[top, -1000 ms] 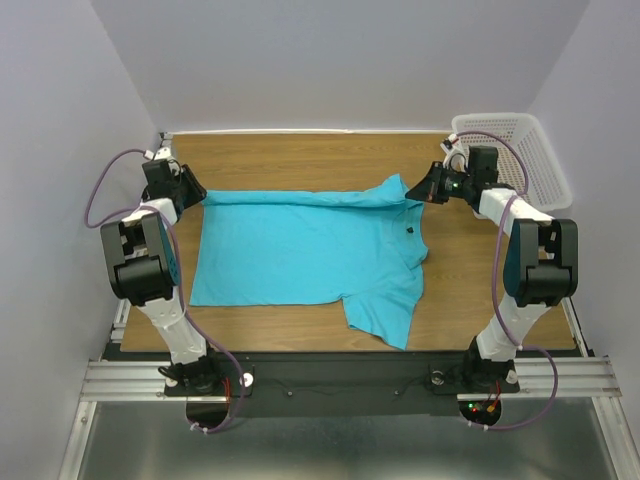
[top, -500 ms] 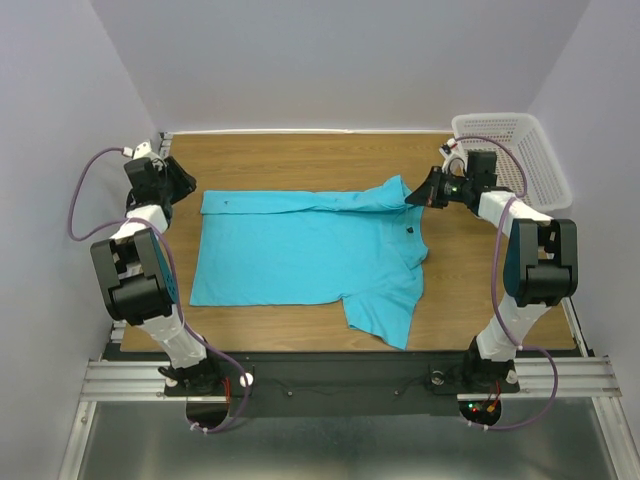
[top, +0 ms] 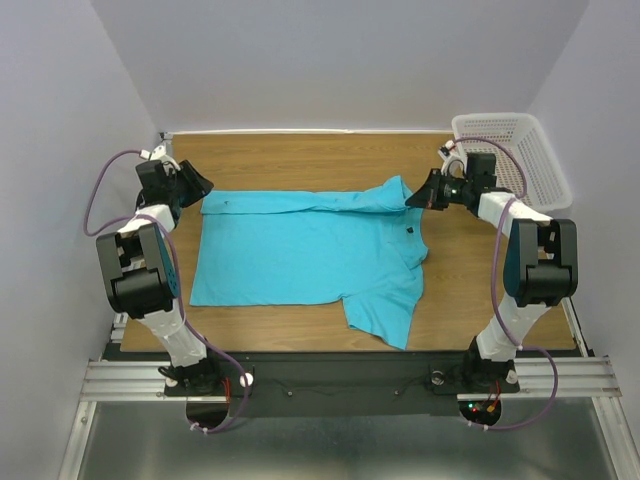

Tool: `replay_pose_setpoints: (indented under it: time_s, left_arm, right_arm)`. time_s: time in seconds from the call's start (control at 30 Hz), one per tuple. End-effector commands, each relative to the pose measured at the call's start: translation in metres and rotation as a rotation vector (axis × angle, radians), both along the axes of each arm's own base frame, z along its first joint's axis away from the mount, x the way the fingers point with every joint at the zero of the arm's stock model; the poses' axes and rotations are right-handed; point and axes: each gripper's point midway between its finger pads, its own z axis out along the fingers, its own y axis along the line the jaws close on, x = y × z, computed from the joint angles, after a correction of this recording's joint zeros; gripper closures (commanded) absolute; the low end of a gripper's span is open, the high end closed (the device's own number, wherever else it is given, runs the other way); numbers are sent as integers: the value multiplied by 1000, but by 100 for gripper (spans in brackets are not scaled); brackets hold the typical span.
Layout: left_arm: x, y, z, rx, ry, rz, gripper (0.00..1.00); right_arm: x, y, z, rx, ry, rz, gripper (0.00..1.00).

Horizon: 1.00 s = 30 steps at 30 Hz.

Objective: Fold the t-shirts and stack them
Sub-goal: Fold the tshirt

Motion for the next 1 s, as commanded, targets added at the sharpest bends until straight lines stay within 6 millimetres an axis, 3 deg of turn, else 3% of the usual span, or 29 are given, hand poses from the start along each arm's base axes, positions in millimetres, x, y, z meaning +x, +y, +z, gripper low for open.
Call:
replay_pose_setpoints:
  time_s: [0.0, 0.4, 0.77, 0.97]
  left_arm:
    - [6, -11, 11, -14, -43, -41, 43]
    - [18, -30, -7, -2, 6, -82, 44]
    - [27, -36, -34, 34, 80, -92, 44]
    - [29, -29, -45, 61, 120, -62, 44]
  right_arm:
    - [-11, -6, -7, -41, -8, 15, 100]
    - [-24, -7, -29, -67, 39, 35, 99]
    - [-35, 2, -15, -33, 1, 95, 100]
    - [-41, 9, -8, -23, -21, 126, 99]
